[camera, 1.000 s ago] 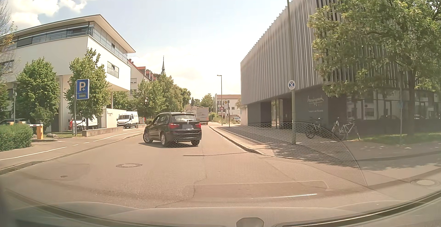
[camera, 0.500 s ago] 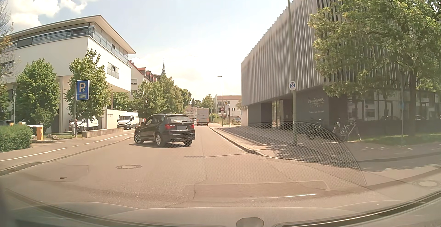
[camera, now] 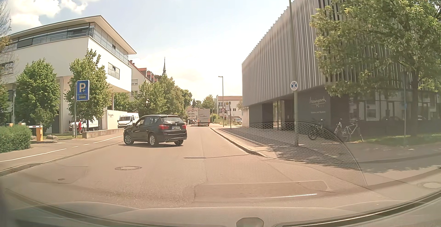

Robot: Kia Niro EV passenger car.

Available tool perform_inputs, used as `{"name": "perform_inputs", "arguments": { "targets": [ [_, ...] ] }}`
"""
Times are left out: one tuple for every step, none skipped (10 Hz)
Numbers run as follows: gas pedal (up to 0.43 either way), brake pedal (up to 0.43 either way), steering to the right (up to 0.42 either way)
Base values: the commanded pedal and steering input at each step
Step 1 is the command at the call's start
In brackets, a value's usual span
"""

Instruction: Follow the waypoints while adhering to traffic rules and regulations

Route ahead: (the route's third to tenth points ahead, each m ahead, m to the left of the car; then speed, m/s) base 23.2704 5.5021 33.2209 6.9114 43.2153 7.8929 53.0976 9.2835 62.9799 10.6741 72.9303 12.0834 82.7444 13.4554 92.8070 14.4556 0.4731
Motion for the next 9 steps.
{"name": "perform_inputs", "arguments": {
  "targets": [
    [0.157, 0.000, -0.095],
    [0.169, 0.000, -0.093],
    [0.169, 0.000, -0.091],
    [0.177, 0.000, -0.085],
    [0.189, 0.000, -0.079],
    [0.197, 0.000, -0.073],
    [0.209, 0.000, -0.063],
    [0.228, 0.000, -0.054],
    [0.240, 0.000, -0.048]
  ]
}}
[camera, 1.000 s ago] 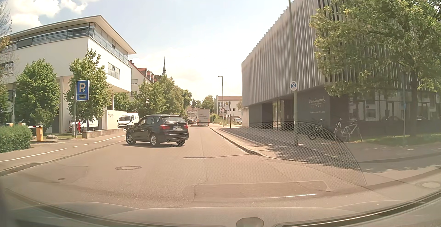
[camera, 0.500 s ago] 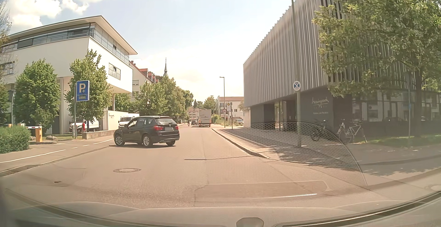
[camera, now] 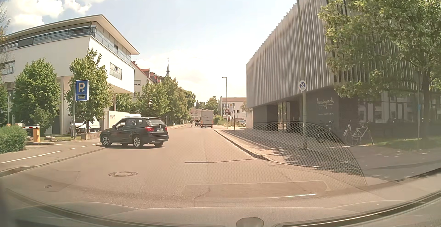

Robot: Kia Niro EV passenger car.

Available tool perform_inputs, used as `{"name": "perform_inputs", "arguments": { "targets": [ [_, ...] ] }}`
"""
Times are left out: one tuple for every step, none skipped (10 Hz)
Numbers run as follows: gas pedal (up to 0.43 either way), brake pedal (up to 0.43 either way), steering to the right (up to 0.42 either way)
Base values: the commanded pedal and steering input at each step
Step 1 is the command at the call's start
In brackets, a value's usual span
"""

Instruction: Follow the waypoints while adhering to traffic rules and regulations

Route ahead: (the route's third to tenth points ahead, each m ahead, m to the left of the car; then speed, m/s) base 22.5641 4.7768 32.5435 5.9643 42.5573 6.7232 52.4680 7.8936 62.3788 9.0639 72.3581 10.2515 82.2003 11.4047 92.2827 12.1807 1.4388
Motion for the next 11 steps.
{"name": "perform_inputs", "arguments": {
  "targets": [
    [0.260, 0.000, -0.043],
    [0.268, 0.000, -0.041],
    [0.268, 0.000, -0.041],
    [0.299, 0.000, -0.041],
    [0.311, 0.000, -0.041],
    [0.311, 0.000, -0.041],
    [0.311, 0.000, -0.044],
    [0.319, 0.000, -0.047],
    [0.331, 0.000, -0.047],
    [0.331, 0.000, -0.047],
    [0.331, 0.000, -0.047]
  ]
}}
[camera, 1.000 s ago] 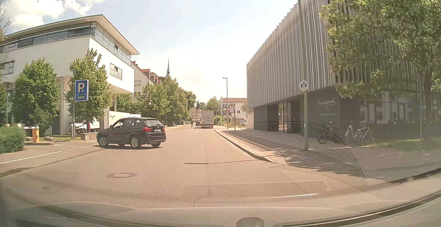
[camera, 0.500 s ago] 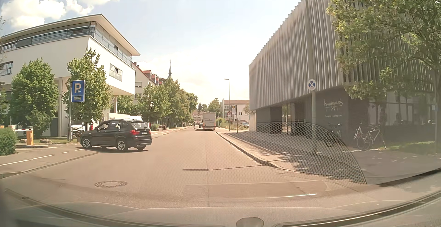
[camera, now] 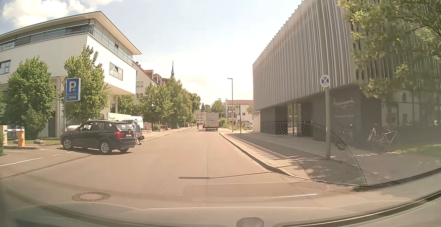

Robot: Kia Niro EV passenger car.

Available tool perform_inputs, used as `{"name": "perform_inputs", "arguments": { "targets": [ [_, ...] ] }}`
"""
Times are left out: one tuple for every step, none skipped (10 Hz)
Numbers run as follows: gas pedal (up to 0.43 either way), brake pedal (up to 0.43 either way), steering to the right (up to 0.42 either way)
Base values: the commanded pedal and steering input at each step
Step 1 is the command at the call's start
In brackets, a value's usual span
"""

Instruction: Follow the waypoints while adhering to traffic rules and regulations

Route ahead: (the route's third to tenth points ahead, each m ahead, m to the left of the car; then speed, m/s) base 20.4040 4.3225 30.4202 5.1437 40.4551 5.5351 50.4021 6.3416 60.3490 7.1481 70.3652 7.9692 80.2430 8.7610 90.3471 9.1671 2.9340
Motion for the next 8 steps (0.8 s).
{"name": "perform_inputs", "arguments": {
  "targets": [
    [0.339, 0.000, -0.047],
    [0.370, 0.000, -0.047],
    [0.370, 0.000, -0.048],
    [0.370, 0.000, -0.048],
    [0.370, 0.000, -0.049],
    [0.370, 0.000, -0.050],
    [0.370, 0.000, -0.050],
    [0.370, 0.000, -0.049]
  ]
}}
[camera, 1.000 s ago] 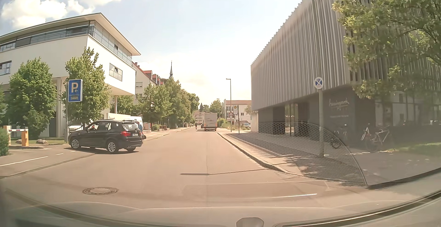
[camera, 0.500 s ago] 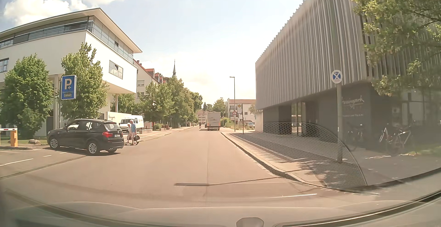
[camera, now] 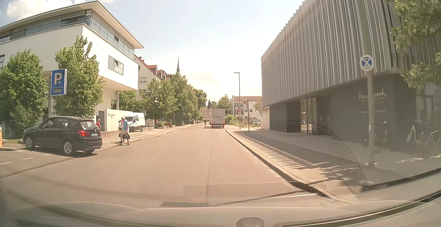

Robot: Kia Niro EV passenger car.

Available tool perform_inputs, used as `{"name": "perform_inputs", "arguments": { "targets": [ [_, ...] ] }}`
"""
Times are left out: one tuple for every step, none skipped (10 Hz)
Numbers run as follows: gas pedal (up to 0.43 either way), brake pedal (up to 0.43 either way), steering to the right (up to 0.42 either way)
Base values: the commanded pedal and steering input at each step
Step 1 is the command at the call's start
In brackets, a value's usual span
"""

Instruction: Follow the waypoints while adhering to traffic rules and regulations

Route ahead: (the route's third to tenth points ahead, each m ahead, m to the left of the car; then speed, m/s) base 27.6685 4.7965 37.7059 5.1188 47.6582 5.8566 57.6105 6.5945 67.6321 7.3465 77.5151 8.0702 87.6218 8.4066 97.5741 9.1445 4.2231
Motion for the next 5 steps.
{"name": "perform_inputs", "arguments": {
  "targets": [
    [0.370, 0.000, -0.047],
    [0.370, 0.000, -0.045],
    [0.358, 0.000, -0.044],
    [0.358, 0.000, -0.040],
    [0.350, 0.000, -0.037]
  ]
}}
